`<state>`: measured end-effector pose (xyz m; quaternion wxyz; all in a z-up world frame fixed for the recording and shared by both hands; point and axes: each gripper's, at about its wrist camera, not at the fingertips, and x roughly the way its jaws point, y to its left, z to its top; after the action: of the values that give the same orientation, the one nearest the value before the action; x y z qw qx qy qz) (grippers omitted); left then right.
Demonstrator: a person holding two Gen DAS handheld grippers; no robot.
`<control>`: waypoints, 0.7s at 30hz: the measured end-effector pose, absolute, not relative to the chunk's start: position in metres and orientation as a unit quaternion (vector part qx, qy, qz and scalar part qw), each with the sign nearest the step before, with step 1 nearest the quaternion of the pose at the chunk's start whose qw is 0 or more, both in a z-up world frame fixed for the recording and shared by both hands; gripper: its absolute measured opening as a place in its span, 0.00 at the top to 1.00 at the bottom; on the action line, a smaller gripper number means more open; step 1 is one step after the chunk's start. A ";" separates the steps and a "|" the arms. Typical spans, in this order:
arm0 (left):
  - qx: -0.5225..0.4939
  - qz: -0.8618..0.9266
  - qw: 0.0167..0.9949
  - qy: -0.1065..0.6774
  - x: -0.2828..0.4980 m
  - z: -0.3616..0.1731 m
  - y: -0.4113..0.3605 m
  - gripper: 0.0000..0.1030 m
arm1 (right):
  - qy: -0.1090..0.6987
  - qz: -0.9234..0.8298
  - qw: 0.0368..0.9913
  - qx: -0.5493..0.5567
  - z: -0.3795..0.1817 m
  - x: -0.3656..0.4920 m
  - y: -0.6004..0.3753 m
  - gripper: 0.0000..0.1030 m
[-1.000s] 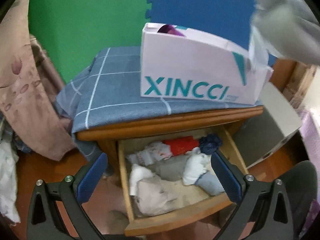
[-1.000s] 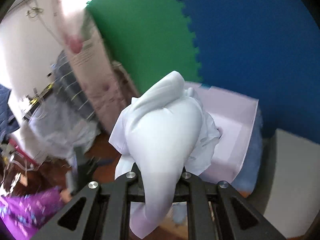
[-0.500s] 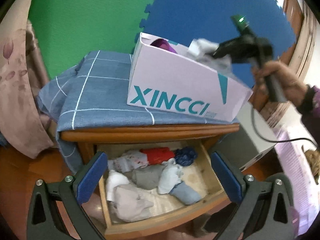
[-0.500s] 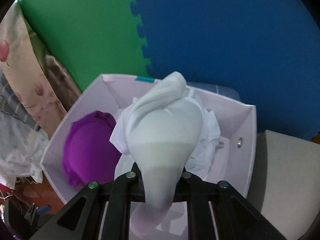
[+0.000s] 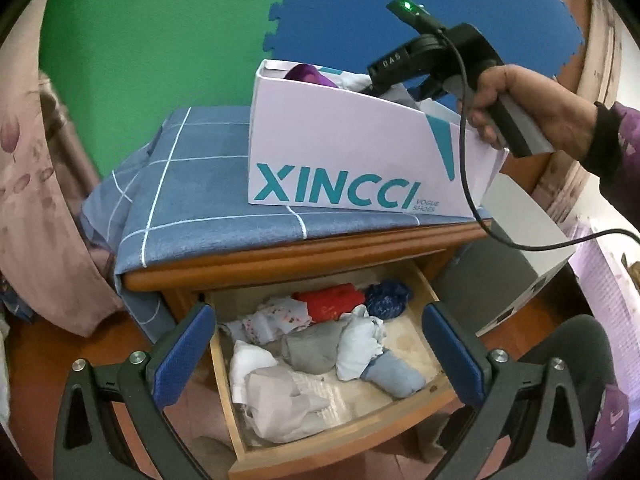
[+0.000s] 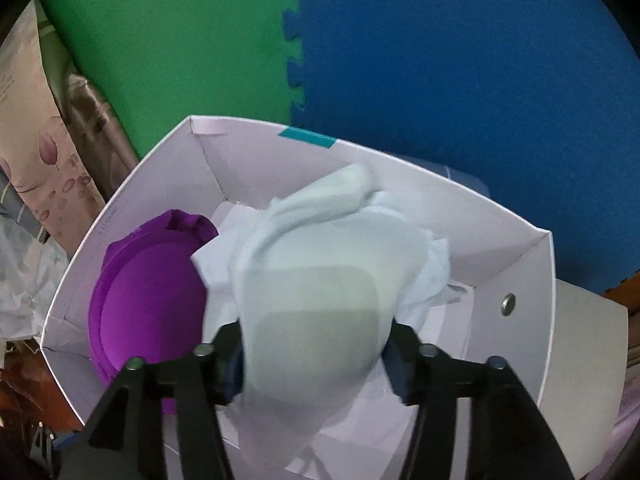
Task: Take underwear out of drawer
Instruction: 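Carry the white bra with the right tool into the box and release, then reach the left tool into the drawer and grasp the beige briefs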
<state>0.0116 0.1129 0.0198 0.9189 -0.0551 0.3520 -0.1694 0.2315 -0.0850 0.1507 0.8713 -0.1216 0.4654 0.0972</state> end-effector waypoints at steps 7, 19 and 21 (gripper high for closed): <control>-0.076 -0.145 0.925 0.344 0.015 0.021 0.120 0.00 | 0.406 0.134 0.899 -0.092 0.169 0.186 -0.106 0.32; -0.067 -0.137 0.921 0.359 0.023 0.016 0.109 0.00 | 0.379 0.180 0.905 -0.074 0.184 0.152 -0.125 0.30; -0.069 -0.134 0.921 0.358 0.024 0.016 0.110 0.00 | 0.356 0.196 0.912 -0.062 0.197 0.140 -0.125 0.30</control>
<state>0.0239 0.1098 0.0160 0.9213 -0.0685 0.3583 -0.1344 0.1404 -0.1245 0.1966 0.9118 -0.0617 0.3558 0.1957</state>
